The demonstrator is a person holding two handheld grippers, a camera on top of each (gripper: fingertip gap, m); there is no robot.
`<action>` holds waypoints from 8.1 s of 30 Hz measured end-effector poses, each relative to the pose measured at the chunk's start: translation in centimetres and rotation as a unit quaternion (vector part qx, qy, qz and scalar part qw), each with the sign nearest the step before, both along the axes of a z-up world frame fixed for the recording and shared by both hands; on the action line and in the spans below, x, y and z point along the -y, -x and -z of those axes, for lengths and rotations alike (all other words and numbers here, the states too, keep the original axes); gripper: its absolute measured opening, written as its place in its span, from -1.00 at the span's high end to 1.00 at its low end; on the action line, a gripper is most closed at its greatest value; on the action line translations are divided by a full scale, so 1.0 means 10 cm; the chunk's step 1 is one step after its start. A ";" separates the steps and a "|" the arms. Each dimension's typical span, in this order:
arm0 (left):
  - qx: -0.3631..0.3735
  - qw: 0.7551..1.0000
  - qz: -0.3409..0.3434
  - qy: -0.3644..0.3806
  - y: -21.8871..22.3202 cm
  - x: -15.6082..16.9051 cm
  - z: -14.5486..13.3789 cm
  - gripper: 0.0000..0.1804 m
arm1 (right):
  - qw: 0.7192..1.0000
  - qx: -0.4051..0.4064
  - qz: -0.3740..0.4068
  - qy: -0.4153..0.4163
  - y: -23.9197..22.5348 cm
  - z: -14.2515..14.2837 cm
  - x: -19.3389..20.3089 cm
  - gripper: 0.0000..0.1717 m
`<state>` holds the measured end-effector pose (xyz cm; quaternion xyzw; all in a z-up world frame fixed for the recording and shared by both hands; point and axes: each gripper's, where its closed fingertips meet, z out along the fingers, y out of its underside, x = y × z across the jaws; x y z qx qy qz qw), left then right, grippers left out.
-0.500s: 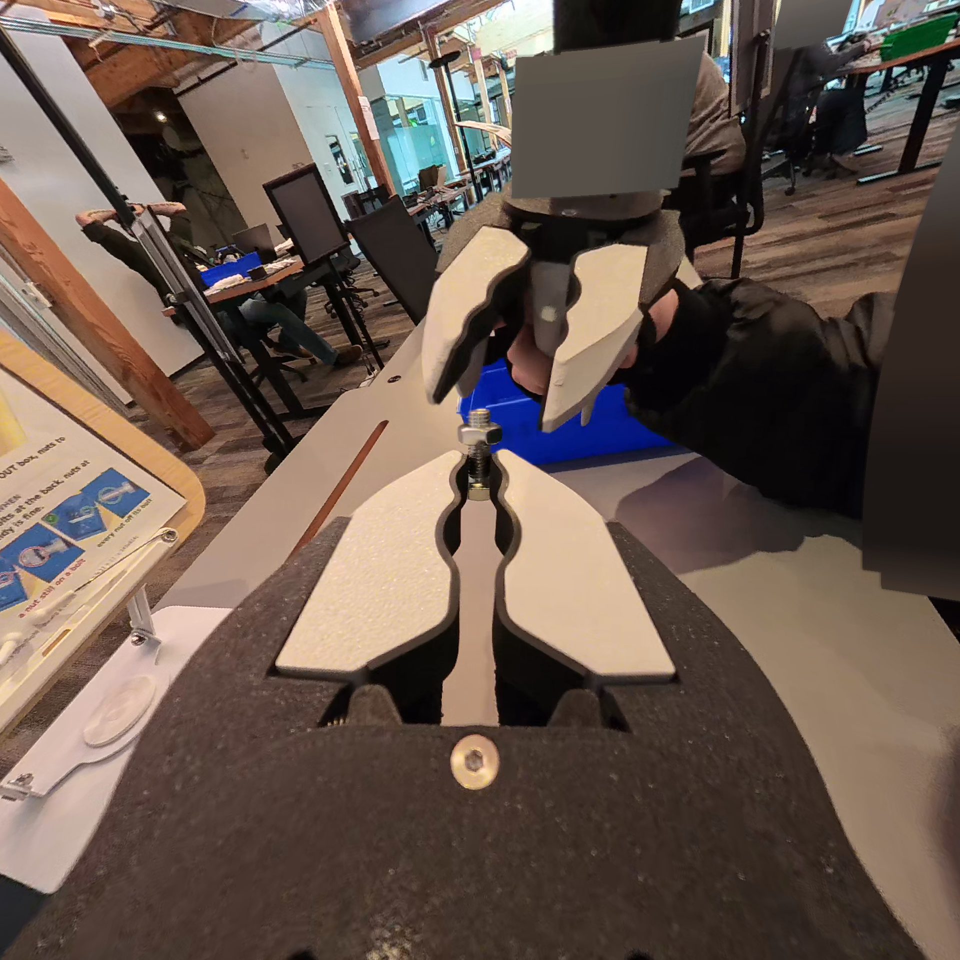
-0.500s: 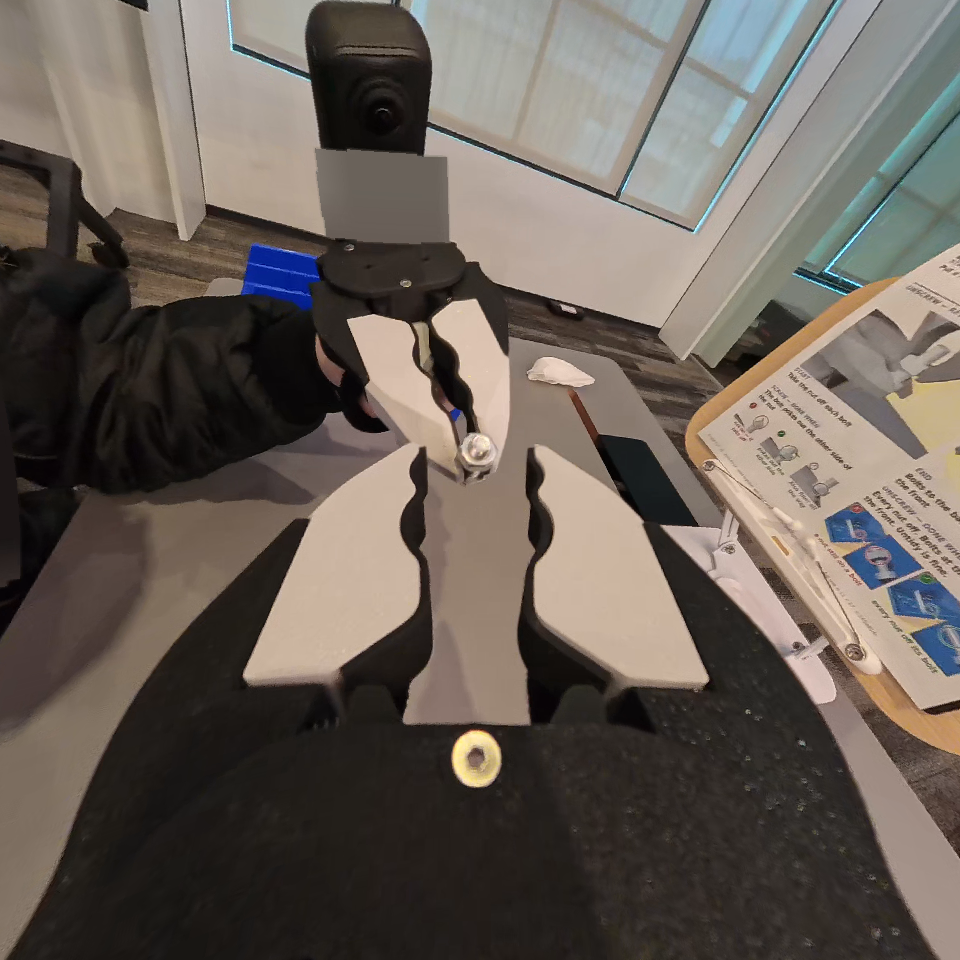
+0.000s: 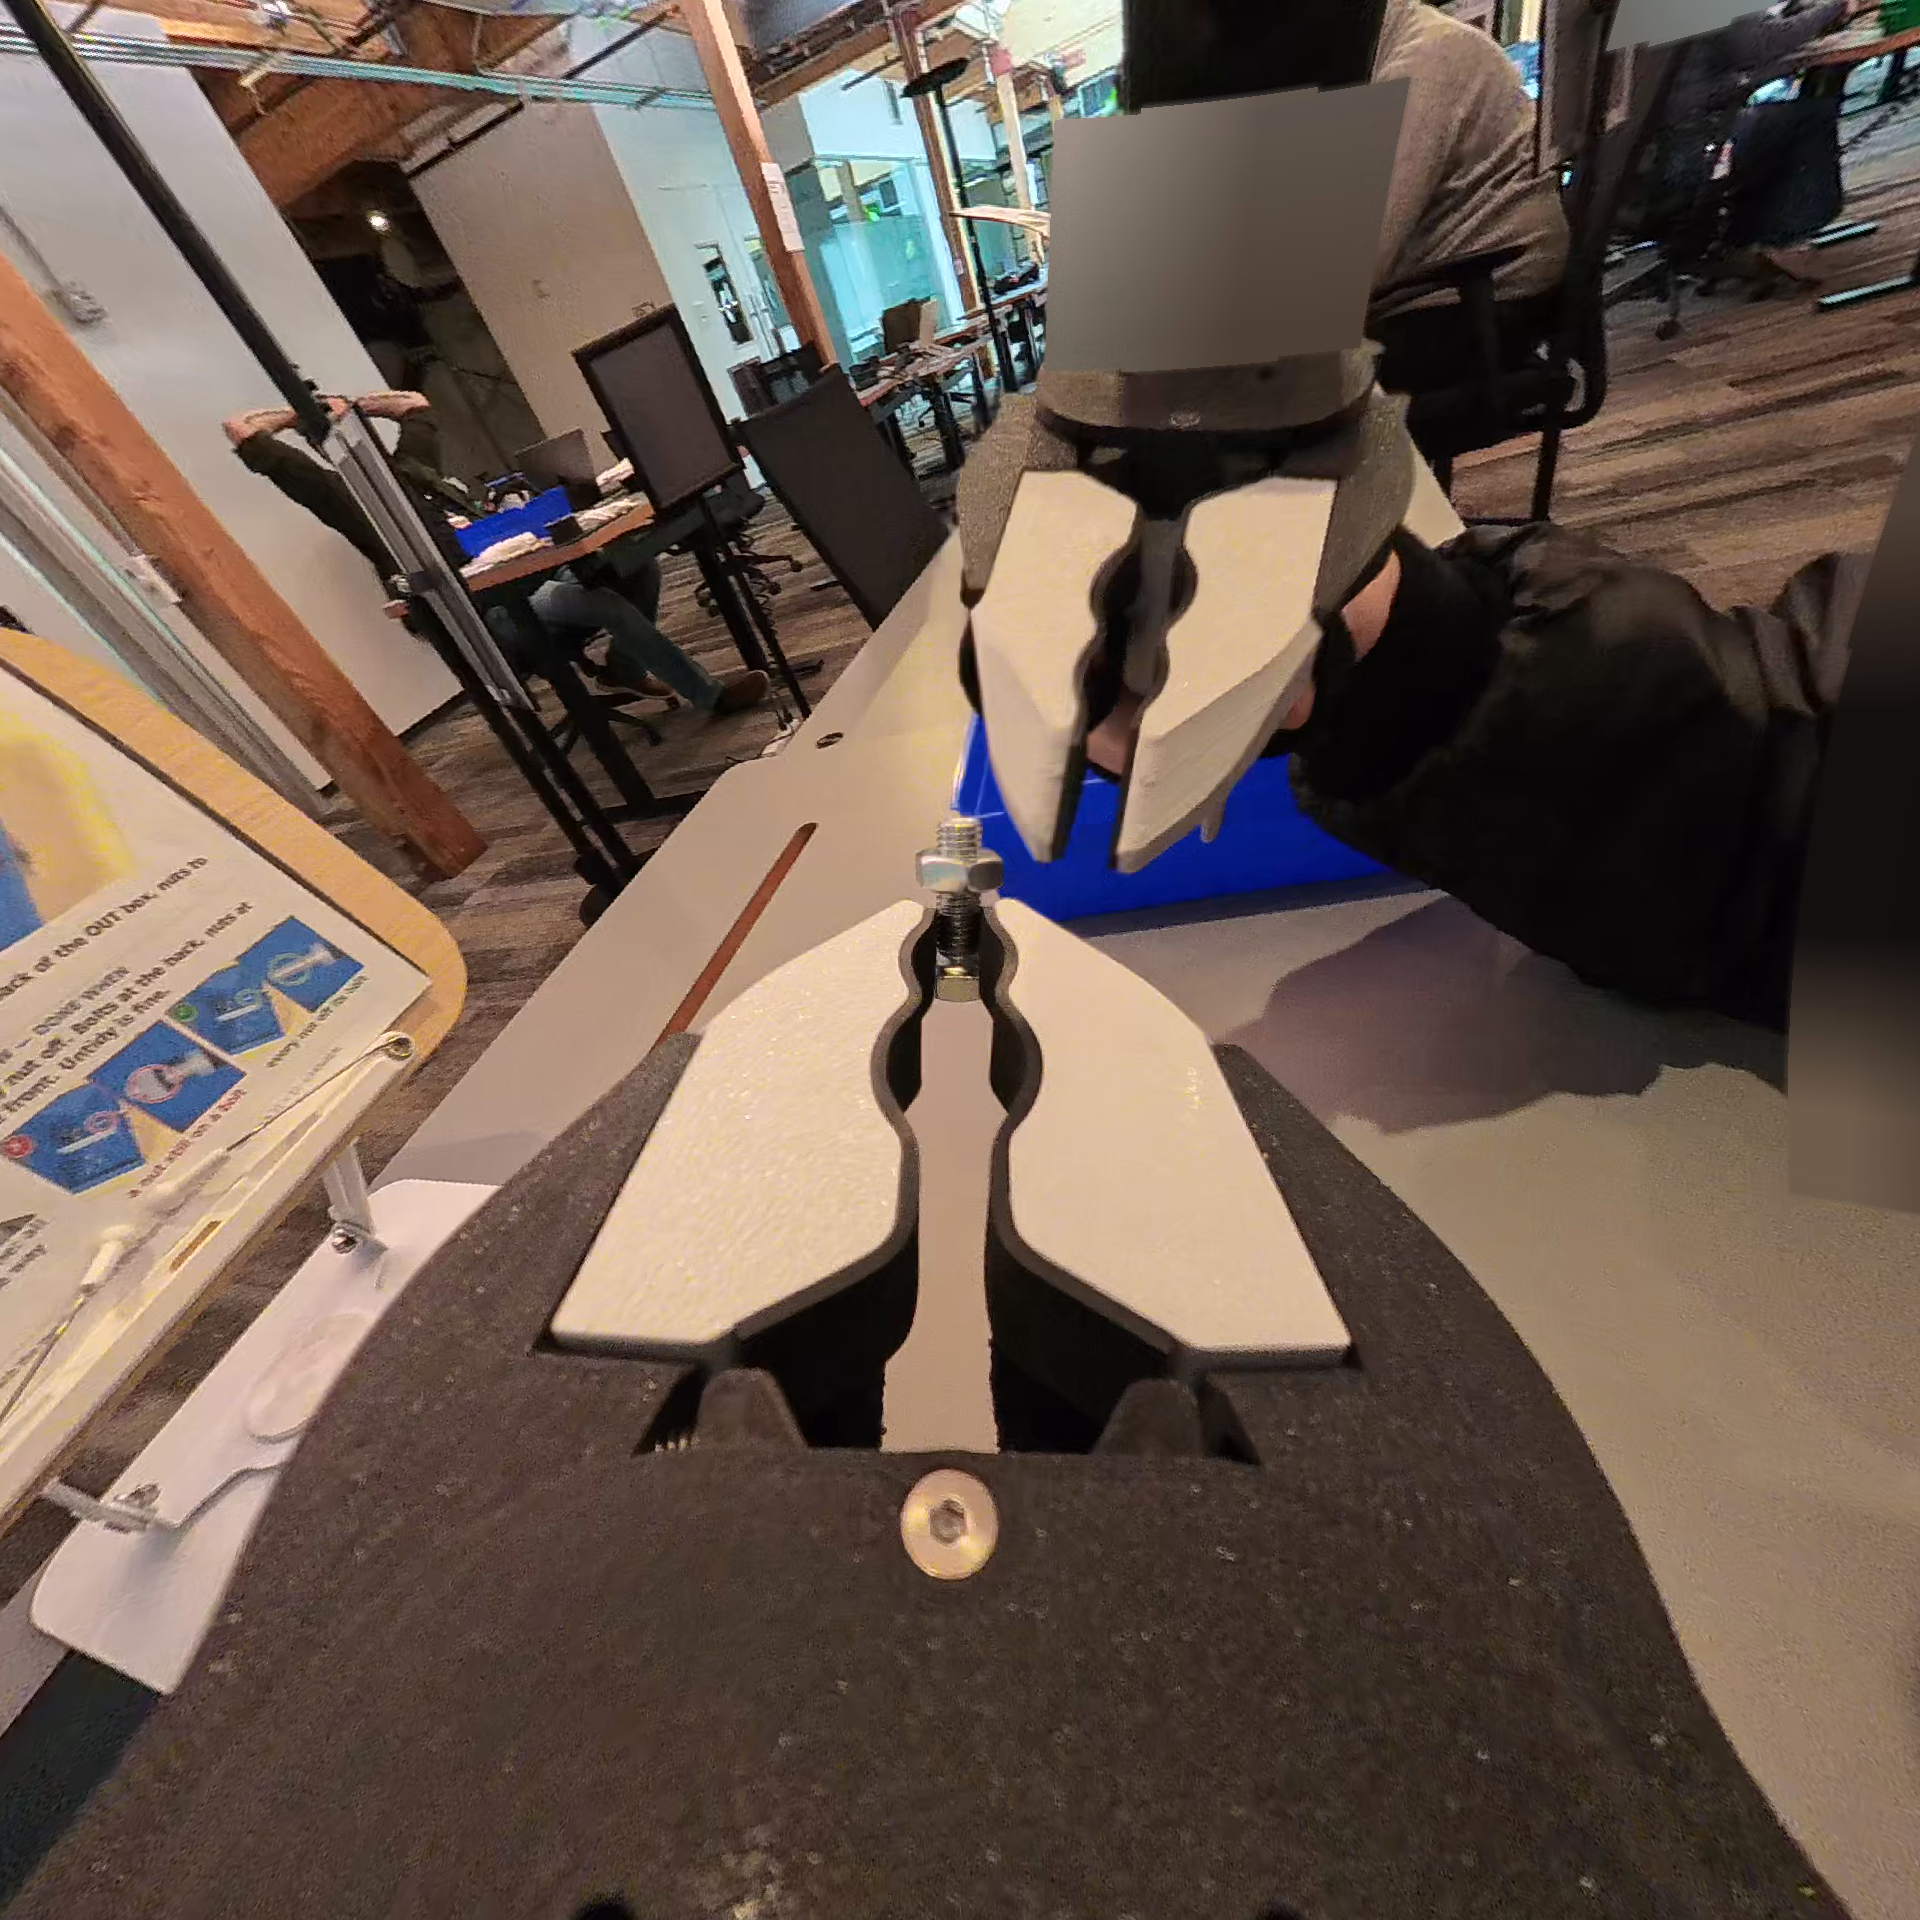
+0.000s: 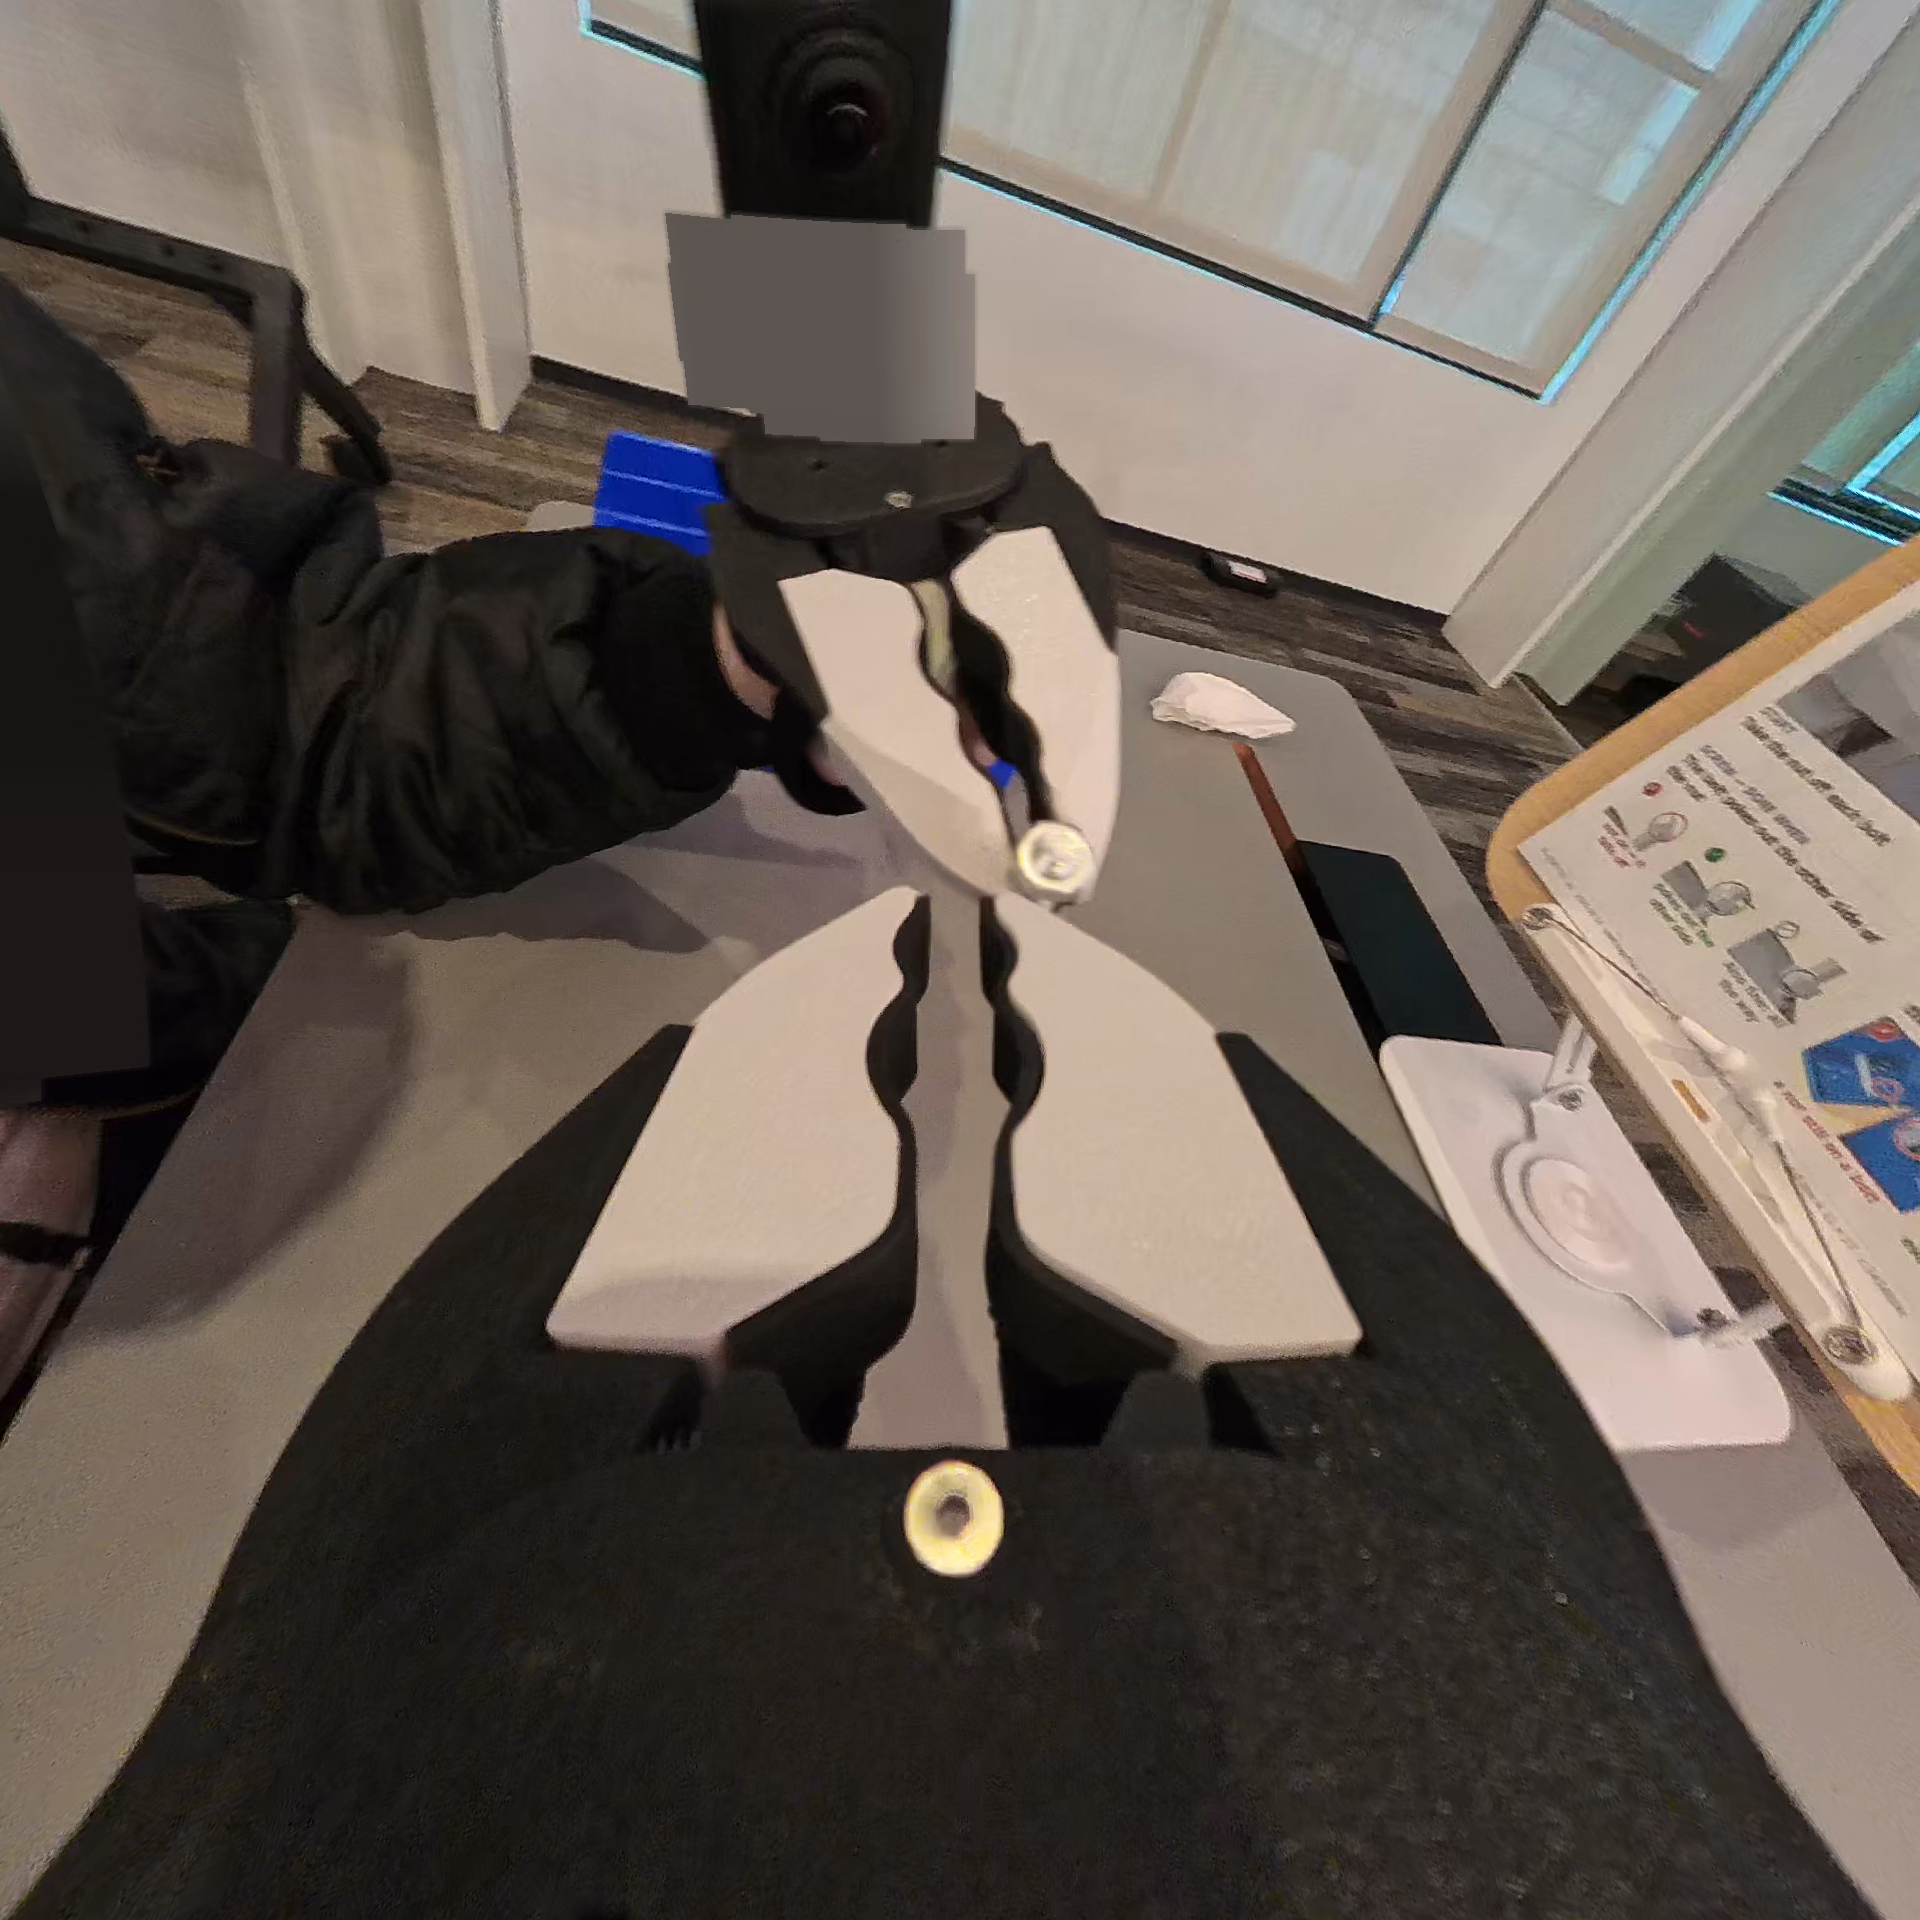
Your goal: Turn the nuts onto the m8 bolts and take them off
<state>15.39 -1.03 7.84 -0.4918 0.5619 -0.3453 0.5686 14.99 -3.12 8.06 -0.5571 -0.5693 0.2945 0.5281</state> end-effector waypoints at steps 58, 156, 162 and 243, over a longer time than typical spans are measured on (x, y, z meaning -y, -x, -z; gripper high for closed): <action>-0.021 0.997 0.022 0.078 -0.11 0.10 0.06 0.92 | 0.996 -0.060 0.001 0.072 -0.02 -0.06 -0.12 0.92; -0.090 0.994 -0.006 0.057 -0.25 0.14 0.32 0.77 | 0.806 0.193 0.364 0.425 -3.46 2.28 -0.52 0.81; -0.087 0.994 -0.007 0.061 -0.24 0.13 0.32 0.77 | 0.816 0.171 0.378 0.402 -3.51 2.25 -0.58 0.71; -0.344 0.788 -0.386 0.335 4.06 0.27 2.05 0.93 | 0.987 0.006 0.143 0.079 -0.58 0.56 -0.02 0.77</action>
